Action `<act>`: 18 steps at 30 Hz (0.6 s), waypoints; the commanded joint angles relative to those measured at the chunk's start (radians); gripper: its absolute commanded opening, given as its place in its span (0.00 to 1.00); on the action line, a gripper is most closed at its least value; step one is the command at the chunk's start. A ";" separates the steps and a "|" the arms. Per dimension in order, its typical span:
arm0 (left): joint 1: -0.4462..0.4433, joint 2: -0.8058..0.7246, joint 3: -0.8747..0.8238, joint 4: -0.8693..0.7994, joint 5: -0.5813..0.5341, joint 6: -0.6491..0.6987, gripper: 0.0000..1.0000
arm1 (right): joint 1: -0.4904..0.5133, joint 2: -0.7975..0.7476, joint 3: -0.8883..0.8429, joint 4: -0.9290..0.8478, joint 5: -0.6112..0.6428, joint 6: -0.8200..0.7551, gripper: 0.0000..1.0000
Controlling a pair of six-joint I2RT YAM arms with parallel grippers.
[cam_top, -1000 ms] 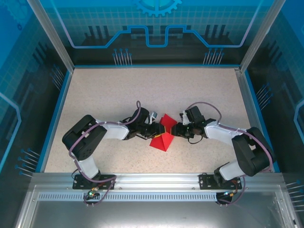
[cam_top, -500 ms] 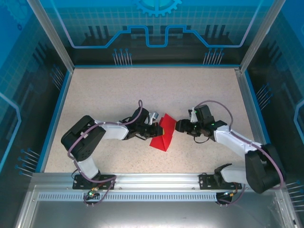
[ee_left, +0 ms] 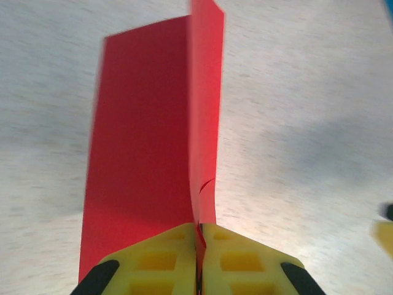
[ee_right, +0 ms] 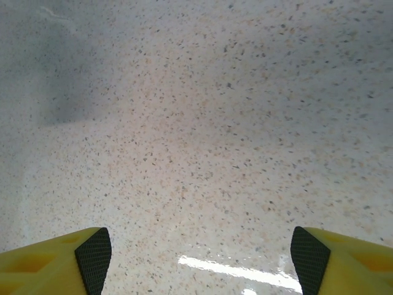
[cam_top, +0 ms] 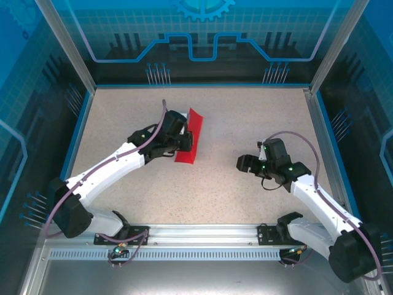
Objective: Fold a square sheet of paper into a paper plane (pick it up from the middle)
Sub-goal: Turn over the paper at the center of the table.
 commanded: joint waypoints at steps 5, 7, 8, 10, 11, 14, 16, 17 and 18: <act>-0.059 0.200 0.108 -0.308 -0.474 0.044 0.11 | -0.017 -0.043 0.042 -0.100 0.059 -0.011 0.82; -0.068 0.273 0.124 -0.315 -0.530 0.045 0.11 | -0.019 -0.042 0.043 -0.105 0.065 -0.003 0.82; -0.071 0.312 0.136 -0.323 -0.551 0.044 0.11 | -0.020 -0.041 0.043 -0.104 0.068 0.001 0.82; -0.079 0.404 0.159 -0.331 -0.606 0.049 0.11 | -0.022 -0.041 0.038 -0.105 0.085 0.013 0.82; -0.082 0.440 0.167 -0.330 -0.624 0.050 0.11 | -0.023 -0.042 0.034 -0.101 0.090 0.019 0.82; -0.087 0.538 0.179 -0.278 -0.625 0.074 0.11 | -0.026 -0.049 0.010 -0.080 0.087 0.047 0.82; -0.092 0.573 0.174 -0.211 -0.568 0.098 0.11 | -0.027 -0.050 0.007 -0.082 0.065 0.073 0.82; -0.096 0.586 0.176 -0.194 -0.547 0.103 0.11 | -0.027 -0.053 0.006 -0.088 0.059 0.085 0.82; -0.104 0.599 0.177 -0.174 -0.533 0.108 0.11 | -0.028 -0.059 0.006 -0.099 0.057 0.097 0.82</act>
